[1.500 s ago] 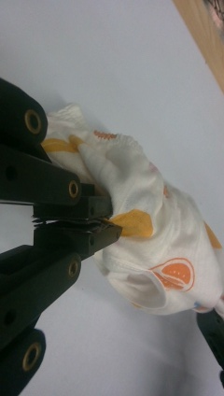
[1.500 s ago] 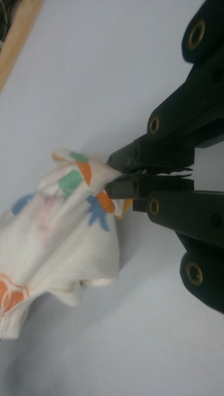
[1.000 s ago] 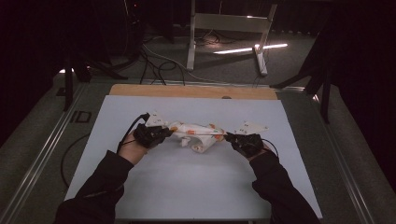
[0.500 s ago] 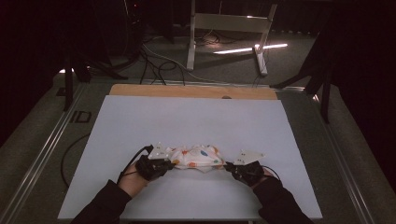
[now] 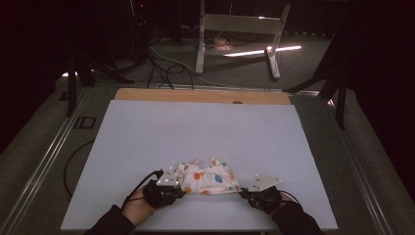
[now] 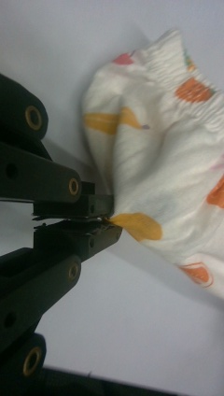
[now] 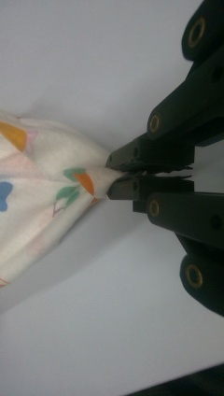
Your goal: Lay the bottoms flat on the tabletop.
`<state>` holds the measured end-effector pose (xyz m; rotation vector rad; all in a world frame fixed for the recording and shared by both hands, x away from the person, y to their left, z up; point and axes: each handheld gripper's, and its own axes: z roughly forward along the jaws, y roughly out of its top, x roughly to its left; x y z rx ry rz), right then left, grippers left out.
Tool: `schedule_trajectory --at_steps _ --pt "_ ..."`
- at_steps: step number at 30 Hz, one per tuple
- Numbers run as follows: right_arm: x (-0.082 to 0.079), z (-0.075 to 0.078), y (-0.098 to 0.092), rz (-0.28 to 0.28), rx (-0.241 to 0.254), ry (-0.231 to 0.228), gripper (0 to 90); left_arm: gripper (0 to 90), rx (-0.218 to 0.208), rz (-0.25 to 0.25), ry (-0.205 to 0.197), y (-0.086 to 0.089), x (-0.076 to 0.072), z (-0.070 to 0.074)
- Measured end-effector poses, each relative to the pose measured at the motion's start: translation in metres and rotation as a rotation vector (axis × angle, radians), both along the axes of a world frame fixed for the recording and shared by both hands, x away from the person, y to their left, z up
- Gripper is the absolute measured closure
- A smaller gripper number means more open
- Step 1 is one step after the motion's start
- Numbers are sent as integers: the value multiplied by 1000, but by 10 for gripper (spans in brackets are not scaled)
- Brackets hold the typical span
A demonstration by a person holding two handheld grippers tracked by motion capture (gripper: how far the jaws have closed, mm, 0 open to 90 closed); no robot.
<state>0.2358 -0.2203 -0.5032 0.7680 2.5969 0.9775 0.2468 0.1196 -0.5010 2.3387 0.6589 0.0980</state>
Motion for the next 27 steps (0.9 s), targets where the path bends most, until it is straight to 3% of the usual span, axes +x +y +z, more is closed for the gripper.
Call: schedule_trajectory --at_steps 3,5,8,9,10,11,12,13,14,16,18,19,21,22,23,27 --pt "-2 0 -4 -4 5 7 859 866 8 -8 0 0 -2 -1" --pt "-6 -3 -9 -11 1 25 838 863 -1 -16 22 3 -6 -3" --pt "-7 -3 -13 -7 -2 37 765 843 -17 -10 23 7 -7 -2" --pt "-7 -3 -13 -7 -2 37 765 809 -17 -10 23 7 -7 -2" --pt "-10 0 -16 0 6 51 616 668 -27 10 6 10 -7 2" --pt "-10 0 -16 0 6 51 616 668 -22 21 1 12 -5 4" --pt "-9 5 -19 -2 23 48 544 510 -24 28 -2 14 -2 7" --pt "-9 5 -19 -2 23 48 544 510 -36 38 5 15 0 9" --pt "-6 13 -21 -20 45 36 493 406 -39 44 4 17 3 11" --pt "-1 22 -23 -44 63 22 469 357 -48 74 -27 20 13 16" --pt "6 33 -22 -64 86 5 455 355 -52 82 -29 22 17 17" --pt "11 38 -20 -80 100 4 449 356 -53 111 -41 23 26 20" --pt "16 44 -17 -91 112 4 449 356 -53 111 -41 23 26 20" --pt "16 44 -17 -91 112 4 453 356 -60 123 -54 24 36 22" --pt "27 54 -9 -108 142 -29 463 360 -60 130 -56 23 40 22" --pt "49 61 10 -121 174 -25 468 377 -73 142 -39 22 58 19"
